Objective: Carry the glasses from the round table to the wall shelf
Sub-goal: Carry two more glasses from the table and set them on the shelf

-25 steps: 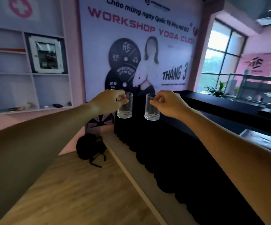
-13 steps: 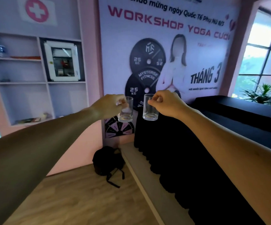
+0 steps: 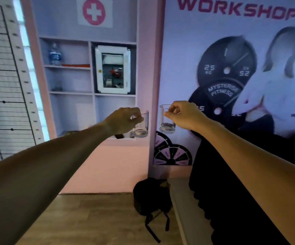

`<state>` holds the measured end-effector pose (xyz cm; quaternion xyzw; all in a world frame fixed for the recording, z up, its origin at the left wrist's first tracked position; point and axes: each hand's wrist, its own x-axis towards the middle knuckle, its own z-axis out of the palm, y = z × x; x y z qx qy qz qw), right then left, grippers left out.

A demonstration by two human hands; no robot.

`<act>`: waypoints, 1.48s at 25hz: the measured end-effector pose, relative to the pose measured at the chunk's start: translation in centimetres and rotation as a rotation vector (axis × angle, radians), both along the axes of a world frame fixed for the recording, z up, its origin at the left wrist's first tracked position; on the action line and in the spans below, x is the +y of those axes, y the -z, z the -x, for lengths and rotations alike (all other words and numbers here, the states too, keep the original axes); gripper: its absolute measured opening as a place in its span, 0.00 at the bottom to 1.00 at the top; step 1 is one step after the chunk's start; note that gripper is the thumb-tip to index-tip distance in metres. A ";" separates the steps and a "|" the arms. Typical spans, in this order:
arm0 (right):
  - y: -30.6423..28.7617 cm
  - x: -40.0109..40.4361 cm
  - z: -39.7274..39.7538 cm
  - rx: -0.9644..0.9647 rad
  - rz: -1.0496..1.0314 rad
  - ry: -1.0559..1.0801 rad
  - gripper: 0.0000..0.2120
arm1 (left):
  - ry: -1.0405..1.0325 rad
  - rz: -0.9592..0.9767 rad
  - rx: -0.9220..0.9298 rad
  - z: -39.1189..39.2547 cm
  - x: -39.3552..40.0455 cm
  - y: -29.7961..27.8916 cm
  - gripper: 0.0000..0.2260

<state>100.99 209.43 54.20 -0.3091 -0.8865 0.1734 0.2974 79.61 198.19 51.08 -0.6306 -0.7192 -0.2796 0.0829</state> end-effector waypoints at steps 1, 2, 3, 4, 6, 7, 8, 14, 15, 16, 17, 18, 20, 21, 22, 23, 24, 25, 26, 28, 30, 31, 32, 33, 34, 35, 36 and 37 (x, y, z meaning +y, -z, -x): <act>0.1 1.9 2.6 -0.007 0.007 -0.036 0.10 | -0.032 0.001 0.001 2.2 1.2 0.0 0.08; 0.3 3.6 5.2 -0.016 0.009 -0.073 0.09 | -0.065 0.007 0.002 4.5 2.3 -0.1 0.08; 0.6 5.2 8.0 -0.018 0.010 -0.106 0.08 | -0.099 0.015 0.005 6.9 3.3 -0.1 0.08; 0.9 6.6 10.5 -0.016 0.008 -0.132 0.08 | -0.125 0.017 0.009 9.1 4.2 0.0 0.09; 1.6 9.3 15.6 -0.005 0.021 -0.178 0.07 | -0.166 0.015 0.026 13.9 6.1 0.2 0.09; 1.9 10.8 18.4 0.000 0.024 -0.197 0.07 | -0.181 0.013 0.034 16.5 7.3 0.3 0.09; 2.0 12.1 21.2 -0.001 0.020 -0.212 0.08 | -0.192 0.010 0.039 19.1 8.4 0.3 0.09; 1.1 18.8 36.2 0.005 0.007 -0.269 0.09 | -0.271 0.014 0.076 33.4 14.1 -0.5 0.10; 0.9 20.0 38.6 0.005 0.006 -0.282 0.08 | -0.291 0.023 0.082 35.7 15.0 -0.6 0.10; 0.9 21.2 41.3 0.004 0.002 -0.295 0.08 | -0.307 0.032 0.084 38.1 15.9 -0.7 0.09; 0.8 22.5 44.0 0.004 -0.001 -0.309 0.08 | -0.323 0.038 0.080 40.4 16.8 -0.7 0.09; 0.8 23.7 46.7 0.005 -0.004 -0.325 0.08 | -0.341 0.038 0.077 42.7 17.7 -0.6 0.09; 0.7 26.0 52.2 0.019 -0.020 -0.369 0.09 | -0.390 0.027 0.067 47.2 19.4 -0.5 0.10; 0.6 27.0 54.7 0.029 -0.030 -0.391 0.09 | -0.414 0.018 0.061 49.2 20.0 -0.6 0.10; 0.5 27.7 57.1 0.034 -0.035 -0.416 0.09 | -0.436 0.015 0.054 51.0 20.5 -0.7 0.10; 0.3 28.6 59.8 0.038 -0.033 -0.449 0.09 | -0.459 0.014 0.046 53.0 21.1 -0.8 0.09; 0.0 29.4 62.6 0.039 -0.031 -0.480 0.09 | -0.480 0.013 0.038 55.1 21.5 -1.1 0.09; -0.4 30.0 65.2 0.036 -0.033 -0.509 0.09 | -0.499 0.006 0.035 57.0 21.7 -1.4 0.08; -0.7 30.4 67.8 0.033 -0.036 -0.535 0.09 | -0.524 -0.005 0.031 58.9 21.7 -1.6 0.07; -1.4 30.9 72.9 0.053 -0.045 -0.590 0.09 | -0.585 -0.033 0.021 62.5 21.4 -2.3 0.07; -1.7 30.9 76.9 0.071 -0.047 -0.633 0.09 | -0.638 -0.051 0.014 65.4 20.9 -2.7 0.08; -1.8 30.8 79.1 0.074 -0.044 -0.658 0.10 | -0.661 -0.054 0.010 66.9 20.7 -2.9 0.08; -1.8 30.7 81.4 0.076 -0.042 -0.678 0.09 | -0.677 -0.056 0.006 68.6 20.4 -3.1 0.08; -1.7 30.6 83.7 0.078 -0.042 -0.693 0.08 | -0.690 -0.058 0.007 70.3 20.2 -3.2 0.08; -1.5 30.5 85.9 0.079 -0.044 -0.702 0.07 | -0.700 -0.059 0.008 72.0 20.0 -3.2 0.07; -1.4 30.4 87.9 0.084 -0.046 -0.704 0.07 | -0.705 -0.062 0.013 73.8 19.9 -3.3 0.07; -1.4 30.4 90.0 0.094 -0.048 -0.701 0.06 | -0.708 -0.067 0.019 75.8 19.9 -3.3 0.07; -1.4 30.4 92.0 0.105 -0.052 -0.698 0.06 | -0.705 -0.076 0.027 77.8 19.8 -3.4 0.07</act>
